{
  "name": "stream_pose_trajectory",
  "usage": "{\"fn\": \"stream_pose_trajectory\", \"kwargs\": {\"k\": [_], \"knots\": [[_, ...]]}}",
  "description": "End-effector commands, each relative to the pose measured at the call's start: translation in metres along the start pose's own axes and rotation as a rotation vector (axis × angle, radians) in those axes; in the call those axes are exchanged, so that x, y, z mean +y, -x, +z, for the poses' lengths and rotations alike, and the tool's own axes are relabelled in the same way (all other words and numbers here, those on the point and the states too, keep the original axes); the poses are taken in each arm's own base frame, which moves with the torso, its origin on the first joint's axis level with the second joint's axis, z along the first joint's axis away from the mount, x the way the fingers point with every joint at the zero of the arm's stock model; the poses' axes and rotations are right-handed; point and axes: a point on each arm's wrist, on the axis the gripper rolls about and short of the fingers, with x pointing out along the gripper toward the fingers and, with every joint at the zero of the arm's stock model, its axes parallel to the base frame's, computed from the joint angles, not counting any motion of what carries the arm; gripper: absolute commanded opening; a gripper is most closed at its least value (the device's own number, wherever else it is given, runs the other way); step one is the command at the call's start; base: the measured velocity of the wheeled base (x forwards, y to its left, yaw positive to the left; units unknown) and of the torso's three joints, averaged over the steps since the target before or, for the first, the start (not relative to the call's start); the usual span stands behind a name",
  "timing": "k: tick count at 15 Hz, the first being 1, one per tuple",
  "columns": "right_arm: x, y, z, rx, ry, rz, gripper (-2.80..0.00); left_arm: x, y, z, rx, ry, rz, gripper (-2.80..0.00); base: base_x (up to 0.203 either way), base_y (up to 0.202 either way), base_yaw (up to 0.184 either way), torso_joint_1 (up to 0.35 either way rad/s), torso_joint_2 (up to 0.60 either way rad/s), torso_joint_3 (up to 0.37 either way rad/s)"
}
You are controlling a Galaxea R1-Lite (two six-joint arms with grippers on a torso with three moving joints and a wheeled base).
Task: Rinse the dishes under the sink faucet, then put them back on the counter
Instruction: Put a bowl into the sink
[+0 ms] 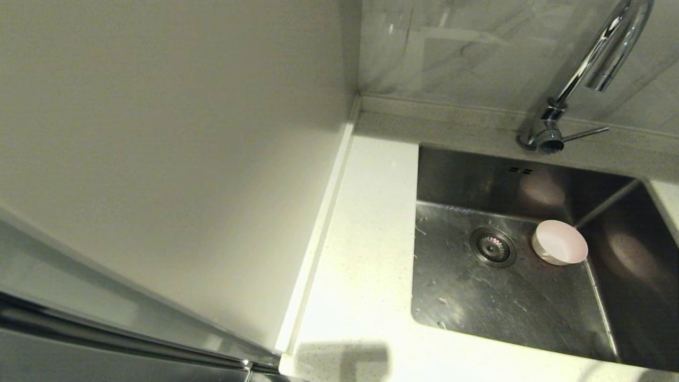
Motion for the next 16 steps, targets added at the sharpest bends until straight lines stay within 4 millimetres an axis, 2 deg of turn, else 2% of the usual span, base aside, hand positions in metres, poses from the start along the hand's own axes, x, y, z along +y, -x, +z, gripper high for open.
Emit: {"fn": "stream_pose_trajectory", "kwargs": {"k": [1, 3, 8, 13, 16], "knots": [[-0.004, -0.018, -0.002, 0.036, -0.063, 0.061, 0.0, 0.0, 0.0, -0.001, 0.003, 0.0, 0.0, -2.8, 0.0, 0.0, 0.0, 0.0, 0.0, 0.0], [-0.004, -0.025, -0.001, 0.039, -0.127, 0.104, 0.0, 0.0, 0.0, -0.001, 0.003, 0.0, 0.0, -2.8, 0.0, 0.0, 0.0, 0.0, 0.0, 0.0], [0.0, -0.019, -0.007, 0.095, -0.278, 0.214, 0.0, 0.0, 0.0, -0.001, 0.003, 0.0, 0.0, -2.8, 0.0, 0.0, 0.0, 0.0, 0.0, 0.0], [0.003, -0.027, -0.014, 0.182, -0.354, 0.24, 0.0, 0.0, 0.0, -0.001, 0.003, 0.0, 0.0, -2.8, 0.0, 0.0, 0.0, 0.0, 0.0, 0.0], [0.007, -0.028, -0.021, 0.25, -0.367, 0.314, 0.0, 0.0, 0.0, -0.001, 0.003, 0.0, 0.0, -2.8, 0.0, 0.0, 0.0, 0.0, 0.0, 0.0]]}}
